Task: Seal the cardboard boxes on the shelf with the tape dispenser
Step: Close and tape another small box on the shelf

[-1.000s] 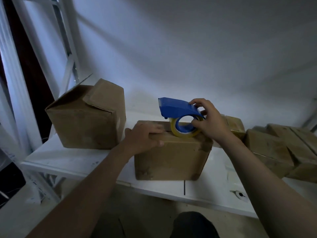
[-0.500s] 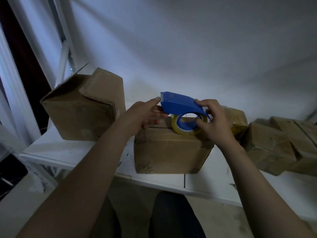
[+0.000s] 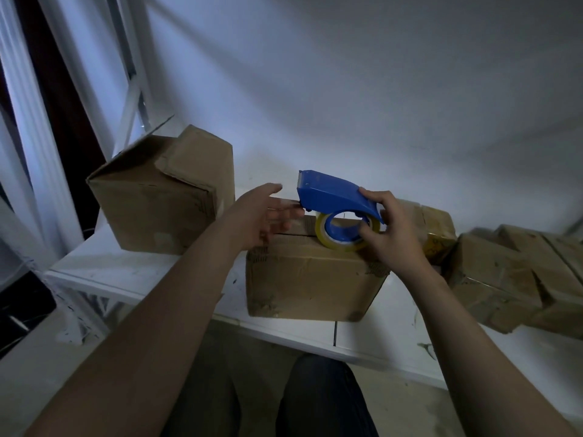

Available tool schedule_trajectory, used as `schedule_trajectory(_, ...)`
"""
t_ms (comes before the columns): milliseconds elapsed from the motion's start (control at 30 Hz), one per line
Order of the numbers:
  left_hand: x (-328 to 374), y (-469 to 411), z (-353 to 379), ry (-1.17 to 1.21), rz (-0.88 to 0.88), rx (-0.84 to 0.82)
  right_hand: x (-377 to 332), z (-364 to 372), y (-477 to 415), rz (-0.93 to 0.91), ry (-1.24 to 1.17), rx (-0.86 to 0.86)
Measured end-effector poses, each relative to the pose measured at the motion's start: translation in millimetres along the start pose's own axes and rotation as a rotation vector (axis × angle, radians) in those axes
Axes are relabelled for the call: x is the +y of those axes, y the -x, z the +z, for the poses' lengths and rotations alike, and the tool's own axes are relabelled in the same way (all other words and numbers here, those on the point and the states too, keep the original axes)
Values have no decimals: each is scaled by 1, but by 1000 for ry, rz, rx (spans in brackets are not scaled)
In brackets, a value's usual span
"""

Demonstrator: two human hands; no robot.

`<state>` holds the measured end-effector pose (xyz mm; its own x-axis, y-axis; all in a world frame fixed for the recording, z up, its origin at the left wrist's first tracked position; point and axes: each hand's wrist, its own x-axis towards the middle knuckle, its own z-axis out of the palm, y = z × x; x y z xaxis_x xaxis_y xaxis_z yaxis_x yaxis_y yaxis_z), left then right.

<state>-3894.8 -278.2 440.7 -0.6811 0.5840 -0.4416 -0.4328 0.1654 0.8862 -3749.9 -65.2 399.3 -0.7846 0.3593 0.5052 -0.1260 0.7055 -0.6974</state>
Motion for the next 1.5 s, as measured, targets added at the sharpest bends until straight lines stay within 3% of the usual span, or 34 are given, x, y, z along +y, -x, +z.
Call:
schedule_trajectory(133, -1, -2, 1, -164, 68, 80, 0, 2, -4, 6, -53, -54)
schedule_trajectory(267, 2, -5, -7, -385, 115, 244, 0, 1, -14, -106, 16, -84)
schedule_trajectory(500, -8, -2, -13, -518, 140, 224, 1, -3, -30, -238, 114, -140)
schedule_trajectory(1167, -11, -7, -25, -496, 151, 289, -3, -8, -31, -261, 256, -197)
schedule_trajectory(1500, -30, 14, -68, -460, 221, 317, 11, -23, -26, -266, 303, -107)
